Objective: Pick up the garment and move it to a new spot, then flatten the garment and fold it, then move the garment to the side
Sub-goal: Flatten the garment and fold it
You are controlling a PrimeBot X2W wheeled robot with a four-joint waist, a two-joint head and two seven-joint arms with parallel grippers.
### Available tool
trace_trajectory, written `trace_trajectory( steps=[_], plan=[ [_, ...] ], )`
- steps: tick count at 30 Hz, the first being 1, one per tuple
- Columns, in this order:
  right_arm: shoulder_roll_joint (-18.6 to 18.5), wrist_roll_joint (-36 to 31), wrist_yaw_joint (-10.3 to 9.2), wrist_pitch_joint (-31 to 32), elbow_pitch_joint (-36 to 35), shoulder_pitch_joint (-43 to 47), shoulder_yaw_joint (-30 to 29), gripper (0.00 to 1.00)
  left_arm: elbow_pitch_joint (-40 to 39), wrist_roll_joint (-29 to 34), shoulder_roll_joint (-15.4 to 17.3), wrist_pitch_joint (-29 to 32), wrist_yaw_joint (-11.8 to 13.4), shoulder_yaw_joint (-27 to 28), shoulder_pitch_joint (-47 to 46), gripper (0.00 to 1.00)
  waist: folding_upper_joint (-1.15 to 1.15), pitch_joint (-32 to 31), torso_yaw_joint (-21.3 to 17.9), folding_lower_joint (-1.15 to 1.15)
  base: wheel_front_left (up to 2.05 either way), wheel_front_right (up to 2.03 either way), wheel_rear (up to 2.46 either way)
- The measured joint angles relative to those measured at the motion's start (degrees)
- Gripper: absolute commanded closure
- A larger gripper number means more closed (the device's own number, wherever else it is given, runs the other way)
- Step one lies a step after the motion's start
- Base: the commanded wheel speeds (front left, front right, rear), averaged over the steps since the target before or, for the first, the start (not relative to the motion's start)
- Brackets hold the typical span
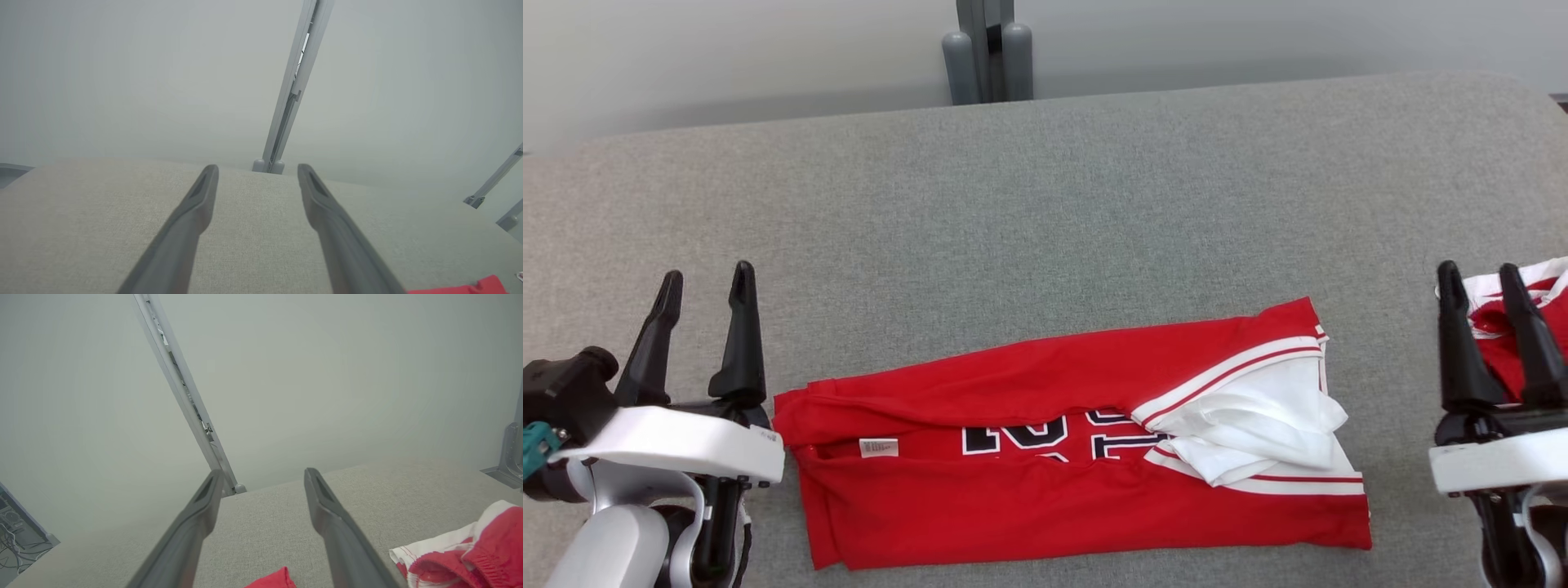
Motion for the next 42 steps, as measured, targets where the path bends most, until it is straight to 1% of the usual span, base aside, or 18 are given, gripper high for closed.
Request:
trace_trajectory(
  steps=[2,4,7,8,11,12,15,16,21,24,28,36,42],
  plan=[
    [0.25,-2.12,0.00,-0.36,0.25,-0.69,1.05,0.00,0.10,1.07,-0.71,-1.99,0.13,-0.09,-0.49,0.00,0.00,-0.71,0.15,0.00,0.00,0.00,0.00],
    [0.34,-4.65,0.00,-0.84,0.75,-0.87,2.21,0.00,0.48,1.56,-2.13,-4.75,0.92,0.32,-0.46,0.00,0.00,-1.52,0.29,0.00,0.00,0.00,0.00],
    [0.31,-7.67,0.00,-1.40,1.96,-0.80,4.14,0.00,1.33,2.27,-3.66,-7.93,1.00,0.52,0.61,0.00,0.00,-2.65,0.44,0.00,0.00,0.00,0.00],
    [0.37,-8.29,0.00,-2.01,2.90,-0.42,5.28,0.00,2.27,2.36,-4.31,-9.14,0.23,0.71,2.07,0.00,0.00,-3.34,0.58,0.00,0.00,0.00,0.00],
    [0.40,-10.25,0.00,-2.54,4.59,0.53,6.87,0.00,3.38,4.31,-4.56,-10.21,-0.80,0.48,4.02,0.00,0.00,-4.24,0.86,0.00,0.00,0.00,0.00],
    [0.43,-11.34,0.00,-2.58,5.58,1.20,7.46,0.00,4.22,6.47,-4.58,-10.50,-1.29,-0.05,4.91,0.00,0.00,-4.83,1.12,0.00,0.00,0.00,0.00],
    [0.60,-12.43,0.00,-2.81,6.97,2.37,8.08,0.00,5.83,9.36,-4.58,-10.67,-1.71,-1.30,6.48,0.00,0.00,-5.76,1.49,0.00,0.00,0.00,0.00],
    [0.92,-12.99,0.00,-2.83,7.66,3.72,8.11,0.00,7.13,11.34,-4.76,-10.72,-2.10,-1.89,7.16,0.00,0.00,-6.70,1.79,0.00,0.00,0.00,0.00],
    [1.55,-13.96,0.00,-2.81,8.00,5.71,6.87,0.00,9.15,12.60,-5.66,-10.82,-3.11,-2.10,8.86,0.00,0.00,-8.31,2.03,0.00,0.00,0.00,0.00],
    [1.88,-13.96,0.00,-2.49,7.92,6.16,5.90,0.00,10.58,12.76,-5.93,-10.84,-4.05,-2.04,9.37,0.00,0.00,-8.88,1.94,0.00,0.00,0.00,0.00],
    [2.14,-14.10,0.00,-2.02,7.76,6.36,5.37,0.00,11.45,12.52,-6.04,-10.87,-4.53,-2.04,9.36,0.00,0.00,-9.12,1.94,0.00,0.00,0.00,0.00],
    [2.37,-14.32,0.00,-1.19,7.55,6.53,4.72,0.00,12.37,12.39,-6.05,-10.85,-4.54,-2.05,9.23,0.00,0.00,-9.14,2.17,0.00,0.00,0.00,0.00],
    [2.45,-14.70,0.00,0.90,8.79,6.53,4.56,0.00,12.83,12.32,-5.87,-10.09,-4.58,-2.52,9.17,0.00,0.00,-9.26,2.56,0.00,0.00,0.00,0.00]
  ],
)
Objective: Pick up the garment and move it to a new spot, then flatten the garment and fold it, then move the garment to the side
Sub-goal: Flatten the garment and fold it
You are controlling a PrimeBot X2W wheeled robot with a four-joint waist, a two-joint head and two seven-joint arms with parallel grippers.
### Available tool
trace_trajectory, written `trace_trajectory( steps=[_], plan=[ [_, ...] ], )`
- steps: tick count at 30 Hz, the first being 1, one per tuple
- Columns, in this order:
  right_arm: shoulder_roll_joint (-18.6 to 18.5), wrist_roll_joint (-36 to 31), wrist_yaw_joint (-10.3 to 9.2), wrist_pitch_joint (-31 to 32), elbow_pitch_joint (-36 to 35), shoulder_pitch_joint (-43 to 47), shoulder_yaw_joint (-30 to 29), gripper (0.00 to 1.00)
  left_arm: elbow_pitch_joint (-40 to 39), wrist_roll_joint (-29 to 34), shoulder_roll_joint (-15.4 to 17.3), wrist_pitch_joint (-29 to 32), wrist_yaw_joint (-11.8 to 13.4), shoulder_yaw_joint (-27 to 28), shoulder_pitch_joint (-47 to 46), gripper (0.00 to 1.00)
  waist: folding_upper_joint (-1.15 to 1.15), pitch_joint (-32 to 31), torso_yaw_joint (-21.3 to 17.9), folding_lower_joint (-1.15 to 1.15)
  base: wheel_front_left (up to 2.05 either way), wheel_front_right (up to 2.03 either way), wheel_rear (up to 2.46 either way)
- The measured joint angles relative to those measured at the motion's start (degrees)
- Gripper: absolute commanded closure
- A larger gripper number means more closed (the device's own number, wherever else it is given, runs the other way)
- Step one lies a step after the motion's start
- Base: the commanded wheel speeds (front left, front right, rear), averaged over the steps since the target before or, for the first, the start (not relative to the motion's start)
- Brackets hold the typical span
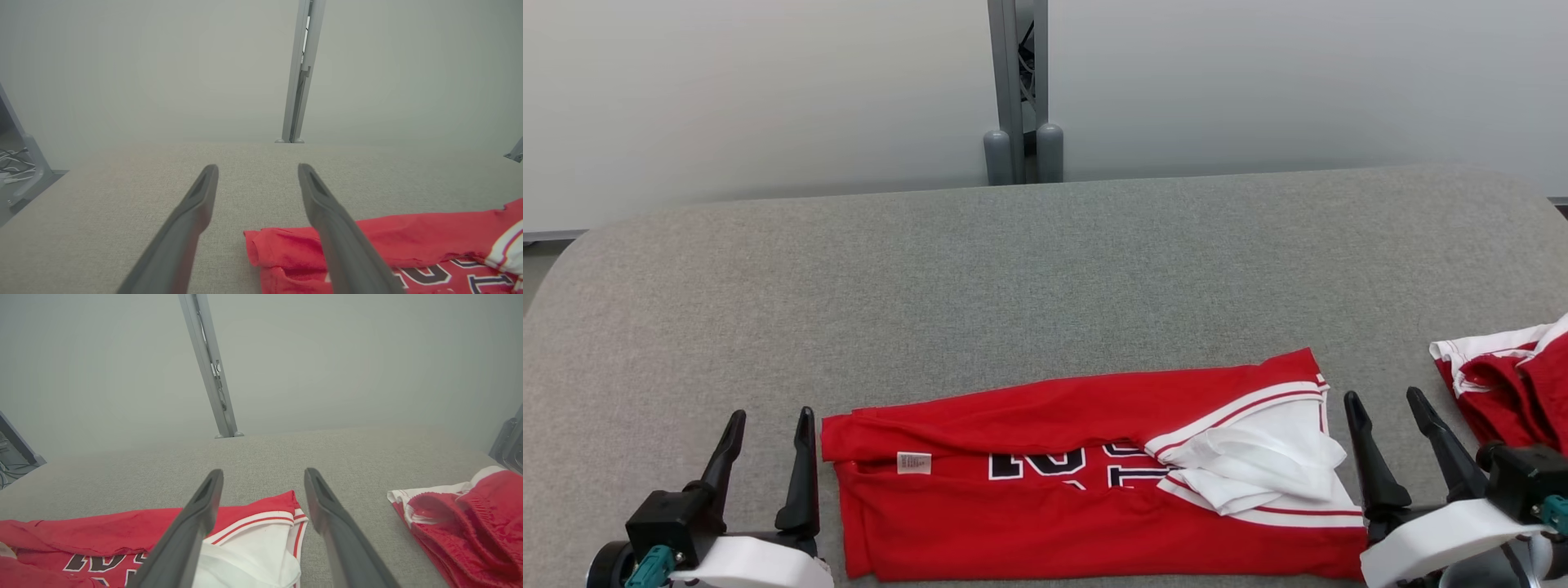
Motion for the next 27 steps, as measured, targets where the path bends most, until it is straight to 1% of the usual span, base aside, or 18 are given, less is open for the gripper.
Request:
trace_trajectory(
  steps=[4,10,23,27],
  plan=[
    [0.00,-0.22,0.00,0.87,2.10,0.01,-0.16,0.00,-0.01,0.01,-0.01,0.24,-0.01,-0.40,-0.16,0.00,0.00,0.17,0.31,0.00,0.00,0.00,0.00],
    [-0.13,-0.56,0.00,1.14,9.67,-0.91,0.45,0.00,-0.13,0.12,-0.21,0.24,-0.07,-1.12,-1.60,0.00,0.00,1.52,0.95,0.00,0.00,0.00,0.00],
    [-0.59,0.96,0.00,-3.02,26.91,-8.93,2.47,0.00,0.51,0.63,-0.75,0.30,-1.04,-2.33,-5.41,0.00,0.00,6.69,1.41,0.00,0.00,0.00,0.00],
    [-0.59,2.66,0.00,-4.16,31.00,-11.71,4.03,0.00,0.97,0.71,-0.89,0.21,-1.46,-2.44,-6.56,0.00,0.00,8.03,1.29,0.00,0.00,0.00,0.00]
  ],
)
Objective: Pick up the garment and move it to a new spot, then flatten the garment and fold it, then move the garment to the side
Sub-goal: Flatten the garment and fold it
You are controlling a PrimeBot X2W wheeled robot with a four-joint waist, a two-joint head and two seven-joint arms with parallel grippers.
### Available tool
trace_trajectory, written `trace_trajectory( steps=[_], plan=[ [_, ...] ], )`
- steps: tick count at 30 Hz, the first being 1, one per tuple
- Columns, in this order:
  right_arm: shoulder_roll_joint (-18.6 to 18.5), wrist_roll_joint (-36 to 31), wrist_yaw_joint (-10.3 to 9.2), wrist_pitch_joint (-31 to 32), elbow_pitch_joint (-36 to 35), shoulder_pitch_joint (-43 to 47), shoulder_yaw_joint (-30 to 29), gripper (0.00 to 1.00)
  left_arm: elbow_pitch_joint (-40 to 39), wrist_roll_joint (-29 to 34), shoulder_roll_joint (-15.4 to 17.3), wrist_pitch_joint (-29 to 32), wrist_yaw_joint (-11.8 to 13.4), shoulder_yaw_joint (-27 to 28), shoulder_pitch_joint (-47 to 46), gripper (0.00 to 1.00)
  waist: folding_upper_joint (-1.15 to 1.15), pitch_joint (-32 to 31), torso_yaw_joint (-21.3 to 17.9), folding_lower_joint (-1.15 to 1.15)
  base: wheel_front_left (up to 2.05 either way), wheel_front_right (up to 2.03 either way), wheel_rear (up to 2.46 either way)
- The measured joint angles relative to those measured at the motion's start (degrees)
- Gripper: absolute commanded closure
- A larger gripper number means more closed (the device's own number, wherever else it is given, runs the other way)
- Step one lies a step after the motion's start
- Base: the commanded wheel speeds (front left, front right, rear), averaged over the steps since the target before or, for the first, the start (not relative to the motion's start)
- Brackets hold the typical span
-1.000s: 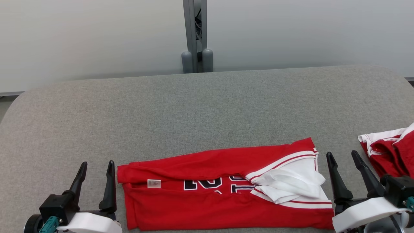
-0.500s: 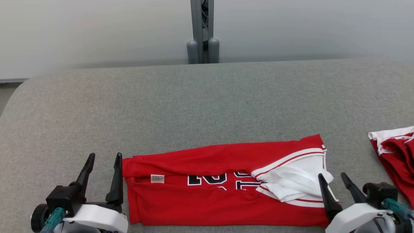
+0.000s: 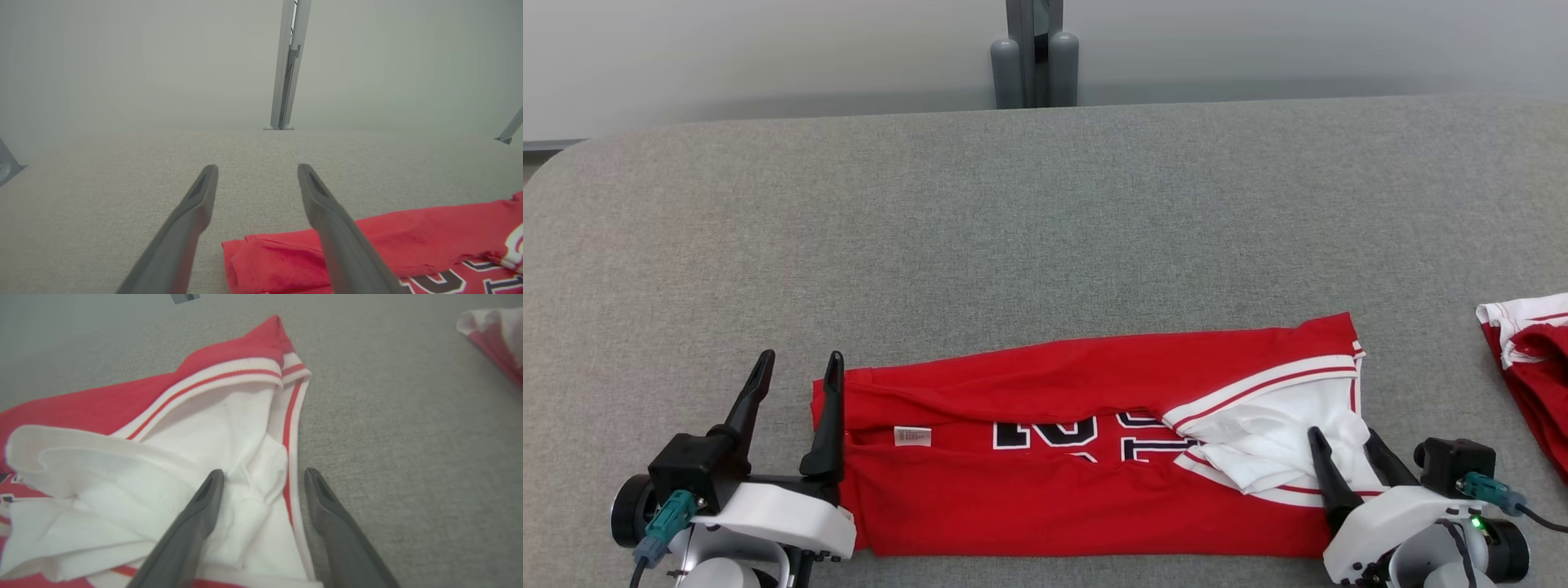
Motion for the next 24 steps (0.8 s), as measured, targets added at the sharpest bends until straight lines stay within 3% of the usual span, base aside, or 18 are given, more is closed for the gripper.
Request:
trace_trajectory(
  steps=[1,2,3,4,11,19,24],
  plan=[
    [-0.03,0.90,0.00,-0.38,0.83,-0.60,0.51,0.00,0.19,0.01,-0.01,-0.01,-0.02,-0.03,-0.29,0.00,0.00,0.21,-0.02,0.00,0.00,0.00,0.00],
    [-0.03,1.44,-0.01,-0.60,1.67,-1.10,0.99,0.51,0.30,0.01,-0.02,-0.02,-0.08,-0.04,-0.46,0.00,0.00,0.35,-0.03,0.00,0.00,0.00,0.00],
    [-0.03,1.93,-0.01,-1.24,2.33,-1.49,1.46,0.95,0.47,0.02,-0.02,-0.09,-0.09,-0.04,-0.55,0.00,0.00,0.44,-0.03,0.00,0.00,0.00,0.00],
    [-0.03,2.63,-0.01,-1.70,3.00,-1.82,1.59,1.00,0.63,0.03,-0.03,-0.11,-0.12,-0.04,-0.60,0.00,0.00,0.49,-0.04,0.00,0.00,0.00,0.00],
    [-0.34,6.30,0.20,-5.32,6.25,-2.50,0.91,1.00,1.07,0.10,0.01,-0.34,-0.24,0.44,-0.85,0.00,0.00,0.20,-0.65,-0.01,0.00,0.00,0.00],
    [-5.38,7.30,0.15,-7.61,8.25,-2.50,-5.82,1.00,0.92,0.10,0.35,-0.51,-0.24,0.57,-0.84,0.00,0.00,0.13,-2.02,0.00,0.00,0.00,0.00],
    [-6.66,7.13,0.09,-8.11,7.25,-2.85,-6.73,1.00,0.88,0.09,0.37,-0.52,-0.24,0.57,-0.84,0.00,0.00,-0.05,-2.70,0.00,0.00,0.00,0.00]
  ],
)
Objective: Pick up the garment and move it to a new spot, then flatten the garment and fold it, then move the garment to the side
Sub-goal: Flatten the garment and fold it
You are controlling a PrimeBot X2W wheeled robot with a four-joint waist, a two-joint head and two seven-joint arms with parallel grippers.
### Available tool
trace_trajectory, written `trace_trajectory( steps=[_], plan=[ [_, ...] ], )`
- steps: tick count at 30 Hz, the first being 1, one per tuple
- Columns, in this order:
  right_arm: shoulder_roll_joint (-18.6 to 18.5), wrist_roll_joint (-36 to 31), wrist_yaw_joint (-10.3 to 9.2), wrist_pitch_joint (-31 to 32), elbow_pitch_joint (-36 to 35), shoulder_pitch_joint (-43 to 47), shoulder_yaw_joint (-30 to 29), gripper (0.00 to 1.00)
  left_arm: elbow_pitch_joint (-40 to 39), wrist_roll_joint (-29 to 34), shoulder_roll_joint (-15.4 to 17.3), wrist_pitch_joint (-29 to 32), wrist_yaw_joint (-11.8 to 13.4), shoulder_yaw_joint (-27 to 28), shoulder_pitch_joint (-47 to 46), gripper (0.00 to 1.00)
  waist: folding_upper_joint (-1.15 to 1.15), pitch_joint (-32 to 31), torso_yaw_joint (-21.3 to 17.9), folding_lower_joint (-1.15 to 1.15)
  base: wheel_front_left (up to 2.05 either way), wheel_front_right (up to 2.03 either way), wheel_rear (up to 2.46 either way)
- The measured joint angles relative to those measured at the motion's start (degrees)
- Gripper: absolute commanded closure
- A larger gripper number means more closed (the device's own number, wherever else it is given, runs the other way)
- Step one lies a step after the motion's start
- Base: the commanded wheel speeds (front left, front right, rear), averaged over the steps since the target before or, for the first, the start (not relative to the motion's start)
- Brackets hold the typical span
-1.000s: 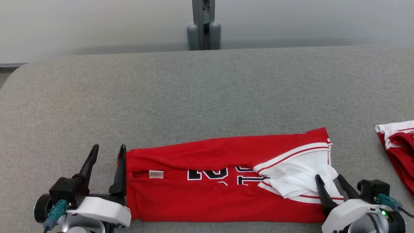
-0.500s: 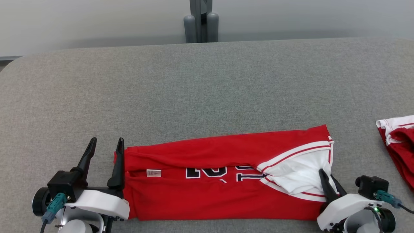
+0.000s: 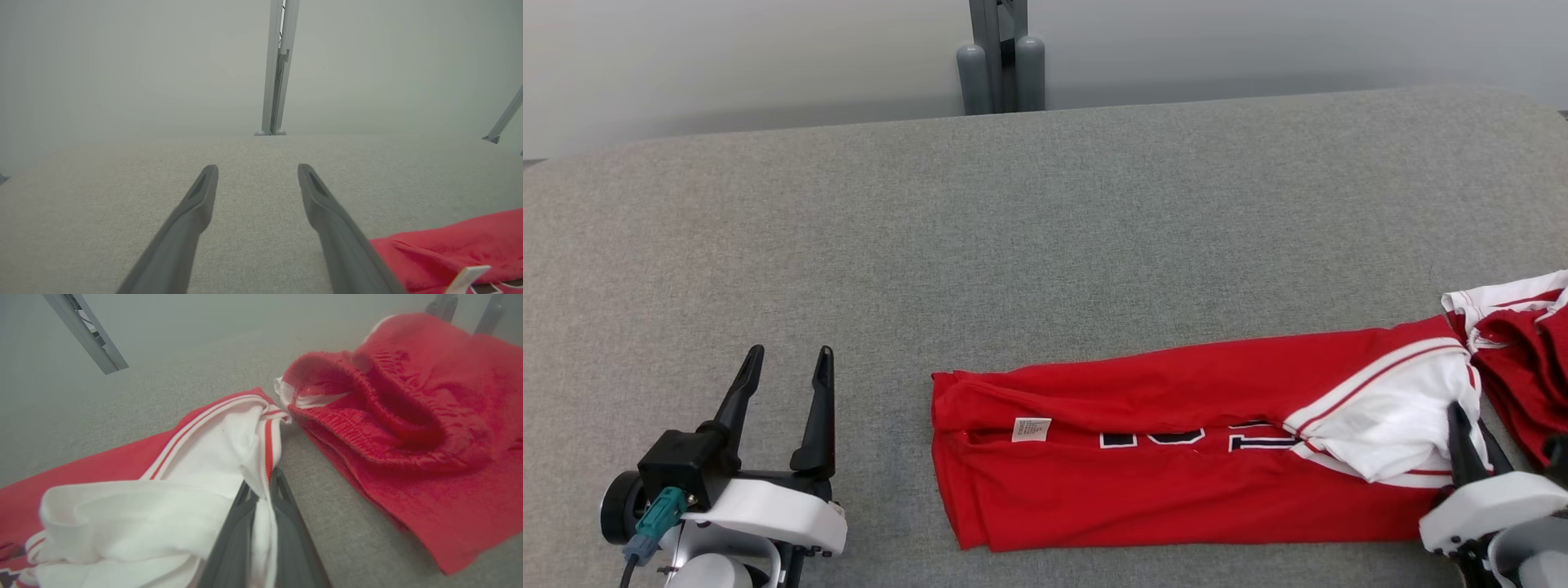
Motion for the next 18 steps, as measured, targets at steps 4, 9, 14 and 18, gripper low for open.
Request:
trace_trajectory(
  steps=[4,9,14,18],
  plan=[
    [1.40,-0.37,-0.09,1.07,-7.04,-0.76,3.71,1.00,0.02,-0.20,-0.02,-0.07,0.00,-0.05,0.02,0.00,0.00,-0.46,-0.45,0.00,0.00,0.00,0.00],
    [3.33,-0.68,-0.09,3.91,-19.68,-0.15,10.04,1.00,0.11,-0.27,-0.05,-0.07,-0.03,-0.29,0.13,0.00,0.00,-0.92,-0.67,0.00,0.00,0.00,0.00],
    [5.28,-0.86,-0.09,8.61,-29.69,1.06,18.33,1.00,0.38,-0.38,-0.16,-0.07,-0.26,-0.56,0.13,0.00,0.00,-1.08,-0.23,0.00,0.00,0.00,0.00],
    [6.65,1.13,-0.09,11.12,-33.77,0.72,26.54,1.00,0.41,-0.68,-0.18,-0.07,-0.23,-0.52,0.10,0.00,0.00,-0.74,0.22,0.00,0.00,0.00,0.00]
  ],
)
